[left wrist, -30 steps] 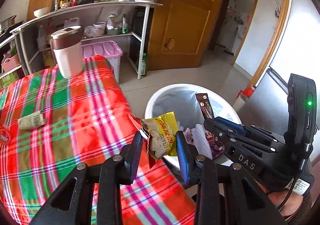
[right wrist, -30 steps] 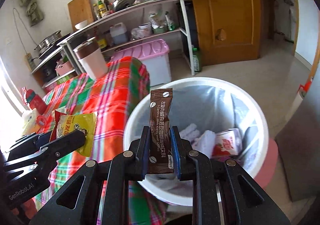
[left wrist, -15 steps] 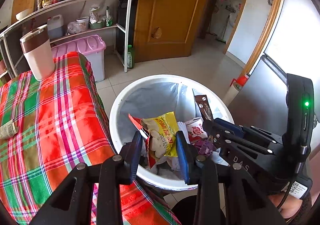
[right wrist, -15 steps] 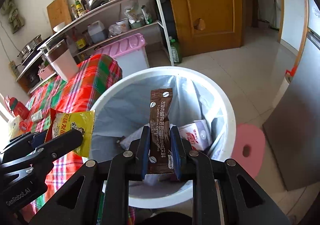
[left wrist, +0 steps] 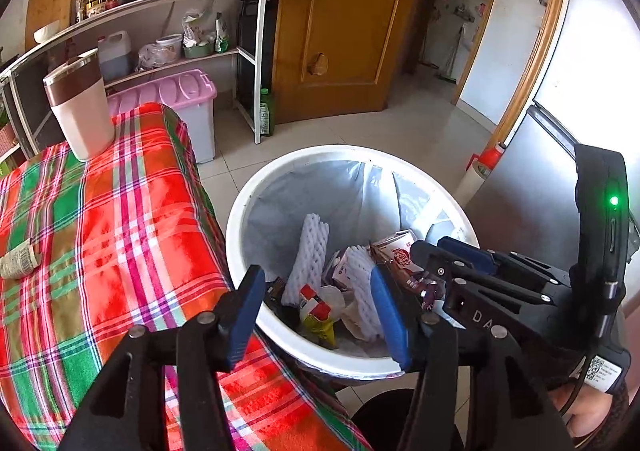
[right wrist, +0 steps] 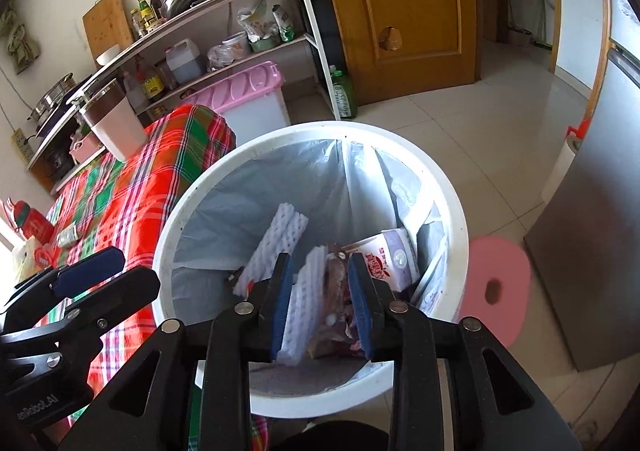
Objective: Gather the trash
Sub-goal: 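Move both open tools back over the table items, then grasp the rolled beige barcode packet with the right tool while the left tool grasps the red-lidded cup, then carry both items over the white bin and open both tools to drop them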
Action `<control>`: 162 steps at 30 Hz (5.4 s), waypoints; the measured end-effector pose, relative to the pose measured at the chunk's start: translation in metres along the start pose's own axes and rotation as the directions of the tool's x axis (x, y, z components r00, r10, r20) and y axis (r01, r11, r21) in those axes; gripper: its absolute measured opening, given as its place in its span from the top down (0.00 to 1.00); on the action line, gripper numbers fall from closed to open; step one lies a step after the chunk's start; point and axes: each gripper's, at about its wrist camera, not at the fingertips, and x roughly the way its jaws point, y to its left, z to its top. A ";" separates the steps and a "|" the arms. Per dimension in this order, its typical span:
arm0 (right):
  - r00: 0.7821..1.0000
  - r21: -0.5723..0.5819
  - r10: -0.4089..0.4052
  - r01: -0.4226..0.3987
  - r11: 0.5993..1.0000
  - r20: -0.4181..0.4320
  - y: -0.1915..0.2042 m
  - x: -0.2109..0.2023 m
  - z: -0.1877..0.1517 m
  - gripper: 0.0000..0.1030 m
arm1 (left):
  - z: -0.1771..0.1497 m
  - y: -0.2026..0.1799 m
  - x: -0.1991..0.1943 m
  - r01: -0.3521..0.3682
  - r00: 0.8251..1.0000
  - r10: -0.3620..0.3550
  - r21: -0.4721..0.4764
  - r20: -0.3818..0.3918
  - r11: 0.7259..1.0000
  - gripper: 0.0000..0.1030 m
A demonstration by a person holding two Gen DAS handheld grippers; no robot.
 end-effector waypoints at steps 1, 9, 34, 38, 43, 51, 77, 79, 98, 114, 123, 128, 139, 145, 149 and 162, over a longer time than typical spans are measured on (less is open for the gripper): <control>1.000 0.001 -0.001 0.001 1.000 0.004 0.001 -0.001 0.000 0.69 | -0.001 0.002 -0.002 0.001 1.000 -0.001 -0.006 0.001 1.000 0.44; 1.000 -0.025 0.017 -0.016 1.000 0.022 0.018 -0.009 -0.001 0.68 | -0.007 0.023 -0.018 -0.028 0.999 0.029 -0.041 0.029 0.999 0.41; 0.983 -0.228 0.181 -0.171 0.959 0.025 0.146 -0.006 -0.009 0.63 | -0.061 0.171 -0.094 -0.212 0.967 0.243 -0.277 0.082 0.937 0.40; 0.978 -0.276 0.207 -0.195 0.941 0.012 0.174 0.001 -0.009 0.61 | -0.072 0.205 -0.105 -0.262 0.951 0.301 -0.325 0.076 0.909 0.40; 0.970 -0.343 0.242 -0.232 0.910 -0.014 0.213 0.012 -0.010 0.59 | -0.084 0.248 -0.115 -0.344 0.920 0.390 -0.378 0.050 0.860 0.38; 0.947 -0.467 0.311 -0.312 0.828 -0.083 0.281 0.045 -0.009 0.54 | -0.094 0.292 -0.123 -0.353 0.913 0.408 -0.436 0.035 0.828 0.36; 0.898 -0.636 0.341 -0.438 0.635 -0.279 0.380 0.138 -0.003 0.40 | -0.088 0.330 -0.108 -0.352 0.916 0.401 -0.438 0.022 0.827 0.36; 0.894 -0.620 0.345 -0.448 0.644 -0.286 0.377 0.138 -0.001 0.48 | -0.085 0.331 -0.105 -0.350 0.917 0.399 -0.435 0.023 0.830 0.36; 0.898 -0.562 0.358 -0.440 0.701 -0.257 0.355 0.127 -0.002 0.80 | -0.056 0.336 -0.062 -0.438 0.888 0.459 -0.375 -0.038 0.817 0.36; 0.900 -0.540 0.369 -0.436 0.720 -0.234 0.349 0.124 0.000 0.80 | -0.056 0.338 -0.053 -0.450 0.879 0.476 -0.397 -0.037 0.800 0.55; 0.903 -0.513 0.375 -0.428 0.744 -0.209 0.335 0.113 -0.002 0.80 | -0.053 0.318 -0.067 -0.396 0.900 0.436 -0.383 0.020 0.835 0.56; 0.904 -0.489 0.388 -0.425 0.762 -0.182 0.321 0.097 0.001 0.80 | -0.051 0.298 -0.074 -0.353 0.918 0.395 -0.363 0.045 0.862 0.56; 0.911 -0.432 0.398 -0.405 0.806 -0.112 0.273 0.054 0.005 0.80 | -0.040 0.235 -0.089 -0.297 0.935 0.338 -0.288 0.104 0.910 0.56; 0.916 -0.399 0.395 -0.387 0.831 -0.065 0.239 0.029 0.008 0.80 | -0.032 0.196 -0.091 -0.274 0.943 0.308 -0.232 0.128 0.933 0.56; 0.926 -0.380 0.377 -0.361 0.852 -0.033 0.213 0.014 0.009 0.80 | -0.027 0.168 -0.087 -0.247 0.951 0.275 -0.193 0.139 0.950 0.56; 0.957 -0.274 0.283 -0.256 0.927 0.061 0.109 -0.024 0.016 0.80 | -0.006 0.066 -0.059 -0.130 0.979 0.136 -0.055 0.149 0.990 0.56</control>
